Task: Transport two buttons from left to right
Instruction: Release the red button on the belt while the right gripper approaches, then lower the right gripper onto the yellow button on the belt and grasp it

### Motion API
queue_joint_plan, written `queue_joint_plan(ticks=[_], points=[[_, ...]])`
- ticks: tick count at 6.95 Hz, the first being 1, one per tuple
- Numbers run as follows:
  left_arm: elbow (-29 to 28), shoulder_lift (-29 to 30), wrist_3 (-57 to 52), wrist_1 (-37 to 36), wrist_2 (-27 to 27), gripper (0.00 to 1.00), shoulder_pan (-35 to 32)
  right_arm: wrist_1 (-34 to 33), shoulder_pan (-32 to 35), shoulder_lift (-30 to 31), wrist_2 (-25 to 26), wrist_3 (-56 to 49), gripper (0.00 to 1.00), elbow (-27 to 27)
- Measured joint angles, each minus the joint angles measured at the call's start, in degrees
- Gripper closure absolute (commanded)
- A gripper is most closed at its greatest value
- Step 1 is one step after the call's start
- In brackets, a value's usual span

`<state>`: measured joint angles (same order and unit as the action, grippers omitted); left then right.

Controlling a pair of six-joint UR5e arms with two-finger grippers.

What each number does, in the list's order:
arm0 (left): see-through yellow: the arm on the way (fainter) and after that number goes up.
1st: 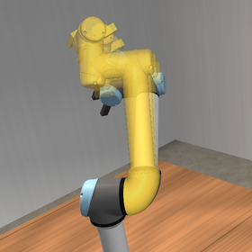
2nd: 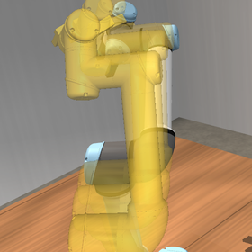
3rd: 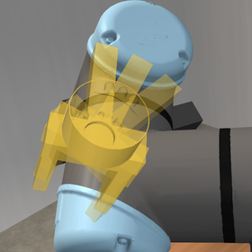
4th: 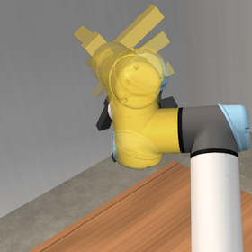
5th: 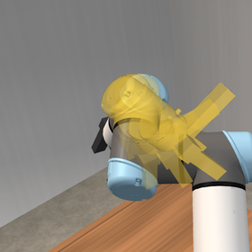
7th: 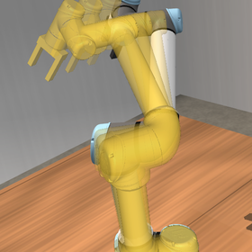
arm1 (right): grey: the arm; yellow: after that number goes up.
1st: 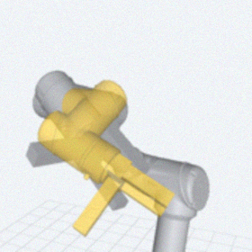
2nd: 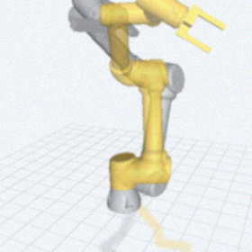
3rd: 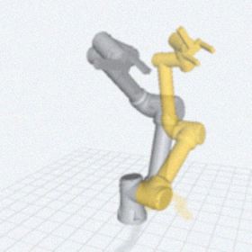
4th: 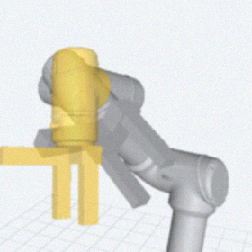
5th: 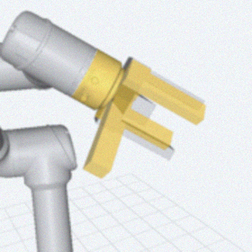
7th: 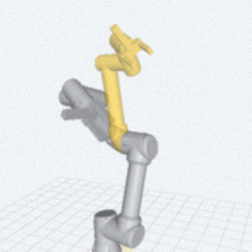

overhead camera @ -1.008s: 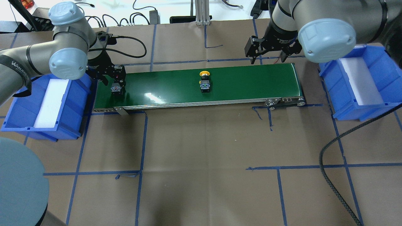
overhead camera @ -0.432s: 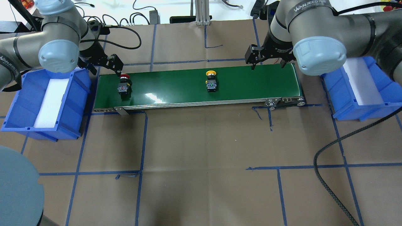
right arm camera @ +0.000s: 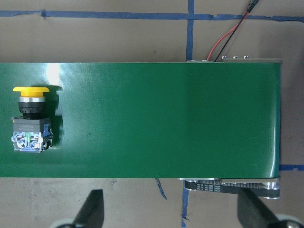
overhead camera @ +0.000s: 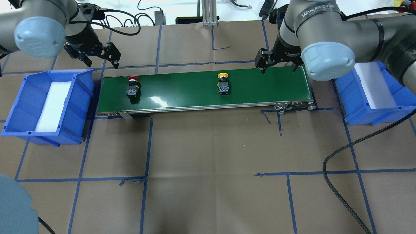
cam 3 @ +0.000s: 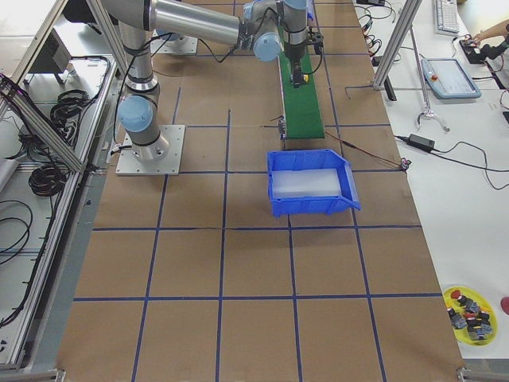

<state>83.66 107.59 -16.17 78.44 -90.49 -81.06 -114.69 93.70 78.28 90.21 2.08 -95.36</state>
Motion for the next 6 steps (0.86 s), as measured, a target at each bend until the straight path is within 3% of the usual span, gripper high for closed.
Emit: queue_joint_plan(ticks=[3, 6], points=[[0.4, -7.4, 2.0, 10.3, 0.2, 0.0, -2.1, -0.1, 0.1, -0.7, -0.5, 0.0, 0.0, 0.1], [6.1, -14.1, 5.2, 12.1, 0.1, 0.0, -5.6, -0.5, 0.1, -1.5, -0.8, 0.2, 0.0, 0.5]])
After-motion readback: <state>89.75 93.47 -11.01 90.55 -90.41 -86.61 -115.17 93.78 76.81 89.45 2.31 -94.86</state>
